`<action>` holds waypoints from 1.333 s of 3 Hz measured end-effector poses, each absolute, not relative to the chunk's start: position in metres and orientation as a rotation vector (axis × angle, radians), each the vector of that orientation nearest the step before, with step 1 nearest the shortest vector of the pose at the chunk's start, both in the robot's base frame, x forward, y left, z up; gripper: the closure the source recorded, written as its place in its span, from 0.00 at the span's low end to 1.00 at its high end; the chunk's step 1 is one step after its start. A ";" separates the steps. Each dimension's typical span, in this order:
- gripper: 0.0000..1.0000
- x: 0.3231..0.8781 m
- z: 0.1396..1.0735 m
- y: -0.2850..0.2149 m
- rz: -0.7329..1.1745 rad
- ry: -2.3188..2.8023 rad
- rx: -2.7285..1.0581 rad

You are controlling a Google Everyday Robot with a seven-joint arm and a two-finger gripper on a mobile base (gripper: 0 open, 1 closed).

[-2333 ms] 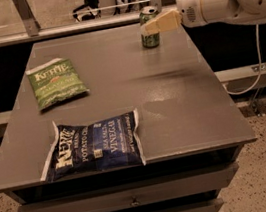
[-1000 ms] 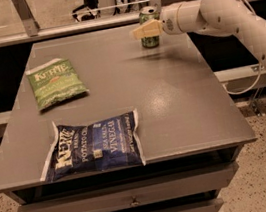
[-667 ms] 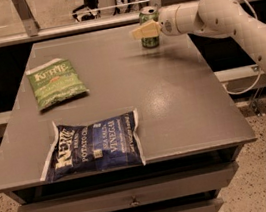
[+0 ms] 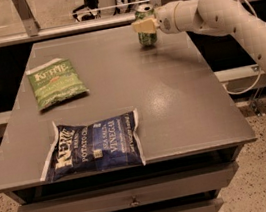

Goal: Move green can near green jalapeno chip bag

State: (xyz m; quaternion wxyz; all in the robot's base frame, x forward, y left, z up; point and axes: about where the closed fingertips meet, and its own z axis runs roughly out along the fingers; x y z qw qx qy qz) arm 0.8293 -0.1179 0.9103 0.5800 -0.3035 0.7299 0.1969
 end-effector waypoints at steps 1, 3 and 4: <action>0.91 0.814 0.942 -0.084 0.550 1.663 -0.769; 1.00 0.757 0.978 0.036 0.792 1.511 -1.005; 1.00 0.756 0.975 0.036 0.795 1.514 -1.007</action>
Offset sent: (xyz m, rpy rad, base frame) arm -0.0707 0.1359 0.0875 0.0855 -0.0511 0.3717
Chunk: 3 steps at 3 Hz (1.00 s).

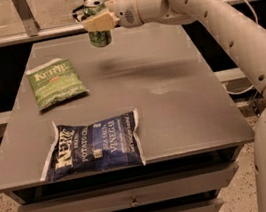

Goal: Move green can near green jalapeno chip bag

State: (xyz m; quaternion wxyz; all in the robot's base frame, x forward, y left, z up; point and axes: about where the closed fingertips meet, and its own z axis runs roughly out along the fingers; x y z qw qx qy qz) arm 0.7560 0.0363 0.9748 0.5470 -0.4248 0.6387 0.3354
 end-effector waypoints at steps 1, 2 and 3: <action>1.00 0.751 0.960 0.036 0.804 1.535 -1.016; 1.00 0.736 0.936 0.052 0.853 1.548 -1.030; 1.00 0.720 0.913 0.080 0.929 1.545 -1.057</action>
Offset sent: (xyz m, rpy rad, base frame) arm -0.0478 0.0454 -0.0863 -0.0018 0.1303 0.1047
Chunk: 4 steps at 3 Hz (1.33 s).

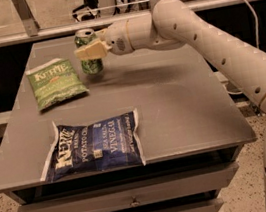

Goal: Move green can near green jalapeno chip bag

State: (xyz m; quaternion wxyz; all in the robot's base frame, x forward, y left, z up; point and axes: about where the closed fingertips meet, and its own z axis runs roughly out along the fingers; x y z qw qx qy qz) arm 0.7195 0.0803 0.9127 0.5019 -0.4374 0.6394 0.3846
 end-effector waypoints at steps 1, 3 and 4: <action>1.00 0.709 0.896 0.101 0.968 1.536 -1.102; 0.61 0.701 0.885 0.114 0.984 1.523 -1.153; 0.38 0.701 0.886 0.114 0.984 1.522 -1.153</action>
Offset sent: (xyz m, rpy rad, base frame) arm -0.0188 0.0290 -0.0343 -0.0393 0.0103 0.0857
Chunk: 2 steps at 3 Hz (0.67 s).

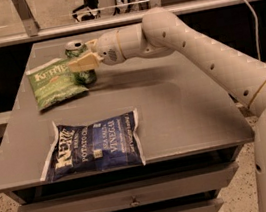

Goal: Move green can near green jalapeno chip bag

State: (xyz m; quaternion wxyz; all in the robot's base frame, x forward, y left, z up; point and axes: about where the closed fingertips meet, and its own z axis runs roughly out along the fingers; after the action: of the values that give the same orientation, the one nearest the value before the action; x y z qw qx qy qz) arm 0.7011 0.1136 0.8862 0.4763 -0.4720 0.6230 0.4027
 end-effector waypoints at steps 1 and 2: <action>0.15 0.701 0.887 0.114 0.984 1.522 -1.153; 0.00 0.702 0.897 0.106 1.017 1.490 -1.158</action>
Offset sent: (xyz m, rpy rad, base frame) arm 0.0042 -0.0373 0.0417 0.1012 -0.0163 0.0870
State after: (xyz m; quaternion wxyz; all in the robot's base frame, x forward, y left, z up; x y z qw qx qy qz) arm 0.7017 0.1057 0.8973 0.4785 -0.4743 0.6104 0.4164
